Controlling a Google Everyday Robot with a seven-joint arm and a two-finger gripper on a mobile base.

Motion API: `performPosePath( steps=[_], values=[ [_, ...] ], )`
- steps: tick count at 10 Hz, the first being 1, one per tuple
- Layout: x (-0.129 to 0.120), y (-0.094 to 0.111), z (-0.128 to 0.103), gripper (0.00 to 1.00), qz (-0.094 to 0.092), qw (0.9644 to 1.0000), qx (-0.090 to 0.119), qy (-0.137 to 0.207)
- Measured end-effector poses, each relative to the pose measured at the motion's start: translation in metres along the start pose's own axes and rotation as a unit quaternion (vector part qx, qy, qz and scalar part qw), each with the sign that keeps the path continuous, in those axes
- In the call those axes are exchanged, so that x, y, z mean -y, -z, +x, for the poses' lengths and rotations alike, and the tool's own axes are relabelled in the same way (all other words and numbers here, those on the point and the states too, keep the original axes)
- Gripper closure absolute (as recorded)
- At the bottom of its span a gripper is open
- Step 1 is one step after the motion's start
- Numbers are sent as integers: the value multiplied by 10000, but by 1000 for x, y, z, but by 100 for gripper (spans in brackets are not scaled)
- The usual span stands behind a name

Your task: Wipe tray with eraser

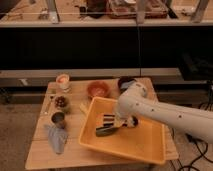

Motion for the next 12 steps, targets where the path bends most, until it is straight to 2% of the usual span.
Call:
performPosePath(
  steps=[2, 4, 6, 7, 10, 12],
  values=[
    [-38, 0, -1, 89, -175, 9997, 83, 144],
    [-60, 4, 10, 89, -273, 9994, 80, 206],
    [-71, 10, 33, 89, -307, 9993, -11, 198],
    [-74, 14, 56, 89, -315, 9993, -135, 113],
    [-59, 20, 112, 89, -247, 9986, -417, -227],
    [-23, 15, 134, 89, -152, 9976, -588, -347]
  ],
)
